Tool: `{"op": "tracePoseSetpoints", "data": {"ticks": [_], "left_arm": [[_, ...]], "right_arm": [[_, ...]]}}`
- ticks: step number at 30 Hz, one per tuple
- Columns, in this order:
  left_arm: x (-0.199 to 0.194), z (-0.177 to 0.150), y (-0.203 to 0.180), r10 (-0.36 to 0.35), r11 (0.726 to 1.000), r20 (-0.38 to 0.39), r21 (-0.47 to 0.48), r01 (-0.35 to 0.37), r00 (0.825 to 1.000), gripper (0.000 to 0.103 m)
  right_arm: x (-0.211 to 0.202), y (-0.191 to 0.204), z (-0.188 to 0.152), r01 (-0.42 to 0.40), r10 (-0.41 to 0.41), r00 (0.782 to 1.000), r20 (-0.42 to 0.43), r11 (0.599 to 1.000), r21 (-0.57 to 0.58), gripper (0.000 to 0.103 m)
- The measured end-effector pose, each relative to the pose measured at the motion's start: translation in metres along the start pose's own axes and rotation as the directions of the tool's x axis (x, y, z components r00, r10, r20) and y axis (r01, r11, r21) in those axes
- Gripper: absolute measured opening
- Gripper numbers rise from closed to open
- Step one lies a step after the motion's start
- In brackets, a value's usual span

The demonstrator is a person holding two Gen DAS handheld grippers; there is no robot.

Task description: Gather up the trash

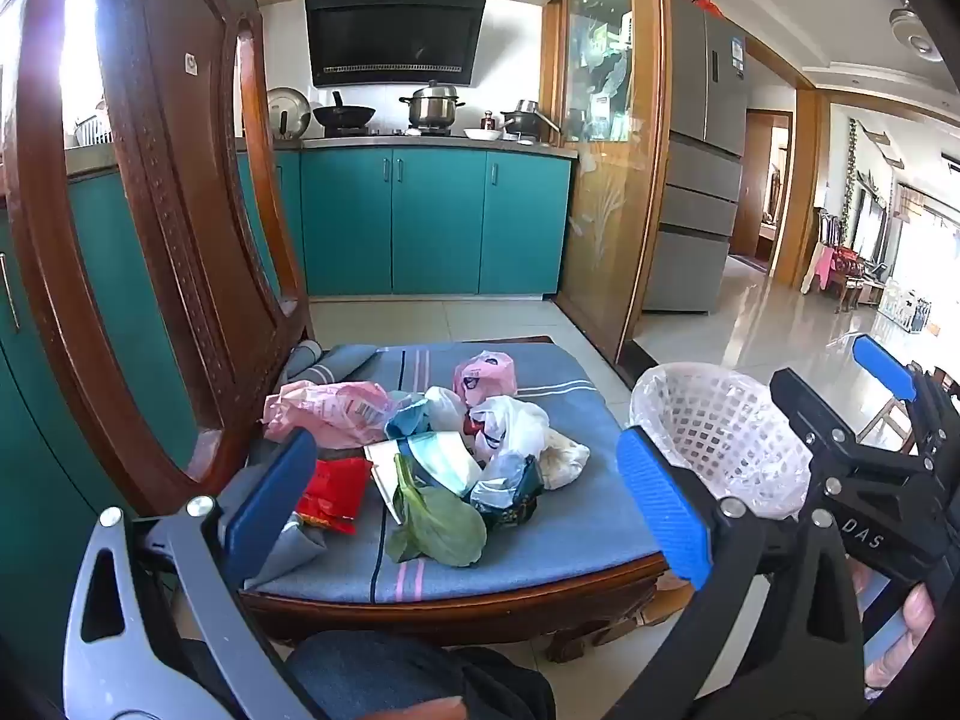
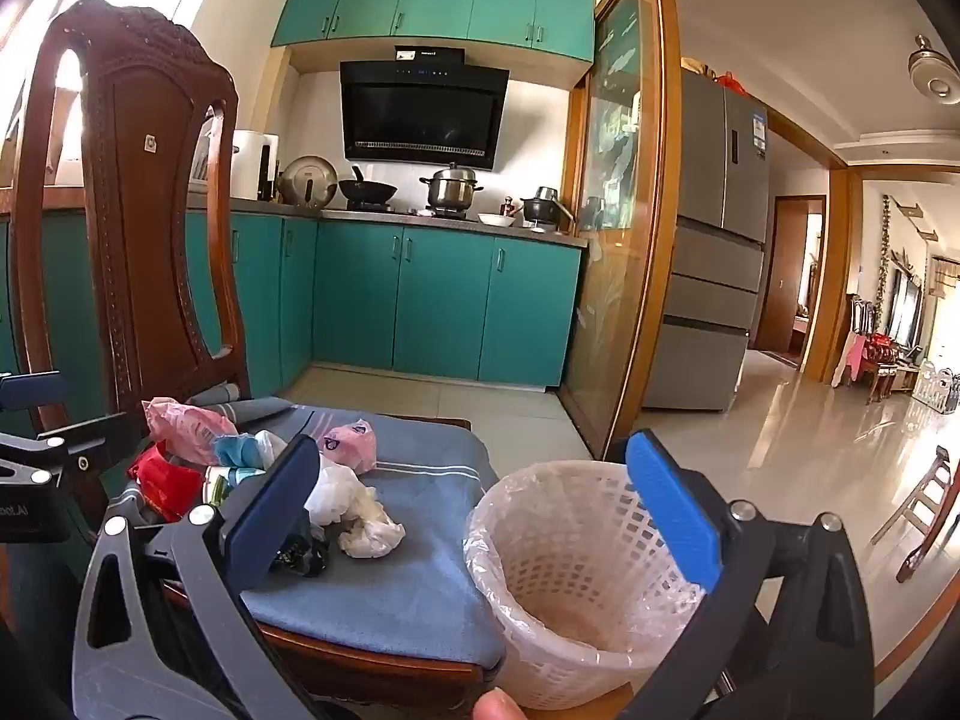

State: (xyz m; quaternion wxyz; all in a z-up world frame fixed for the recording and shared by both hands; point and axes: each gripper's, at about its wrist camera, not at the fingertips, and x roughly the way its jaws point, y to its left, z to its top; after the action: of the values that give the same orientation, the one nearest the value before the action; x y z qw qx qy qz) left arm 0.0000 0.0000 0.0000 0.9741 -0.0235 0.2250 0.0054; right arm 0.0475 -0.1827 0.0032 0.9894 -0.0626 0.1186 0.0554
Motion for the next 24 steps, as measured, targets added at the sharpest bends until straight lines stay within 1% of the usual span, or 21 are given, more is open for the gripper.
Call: {"op": "tracePoseSetpoints", "data": {"ticks": [4,13,24], "left_arm": [[0.0000,0.0001,0.0003,-0.001,1.000,0.000,-0.002,0.001,1.000,0.100],[0.0002,-0.0054,0.0007,0.000,1.000,-0.005,-0.002,0.000,1.000,0.100],[0.0007,-0.0042,-0.0009,-0.001,1.000,-0.011,-0.001,0.001,1.000,0.100]], "right_arm": [[0.0005,-0.0028,-0.0019,-0.002,0.002,1.000,0.001,1.000,0.009,0.100],[-0.0054,0.0052,0.0074,-0.005,0.005,1.000,0.004,1.000,0.006,0.100],[-0.0023,-0.0036,-0.0002,-0.009,0.009,1.000,0.000,1.000,0.027,0.100]]}}
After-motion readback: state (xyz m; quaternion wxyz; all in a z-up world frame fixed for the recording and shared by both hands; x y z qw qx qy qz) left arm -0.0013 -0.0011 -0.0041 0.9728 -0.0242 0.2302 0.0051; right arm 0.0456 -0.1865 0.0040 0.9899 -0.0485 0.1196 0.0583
